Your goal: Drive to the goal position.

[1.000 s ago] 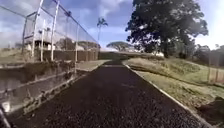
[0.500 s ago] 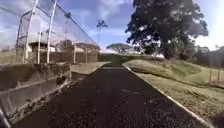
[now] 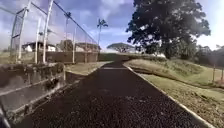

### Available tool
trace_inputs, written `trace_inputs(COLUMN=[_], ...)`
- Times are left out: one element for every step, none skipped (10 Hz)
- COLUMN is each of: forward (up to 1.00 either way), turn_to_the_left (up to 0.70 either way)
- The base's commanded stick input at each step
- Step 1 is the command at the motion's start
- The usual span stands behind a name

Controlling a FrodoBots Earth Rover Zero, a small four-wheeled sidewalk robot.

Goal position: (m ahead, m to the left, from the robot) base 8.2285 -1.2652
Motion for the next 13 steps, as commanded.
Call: trace_inputs(forward=[0.7, 0.7, 0.7, 0.7, 0.7, 0.7, 0.7, 0.7, 0.7, 0.7, 0.7, 0.7, 0.7], turn_to_the_left=[0.0, 0.0, 0.0, 0.0, 0.0, 0.0, 0.0, 0.0, 0.0, 0.0, 0.0, 0.0, 0.0])
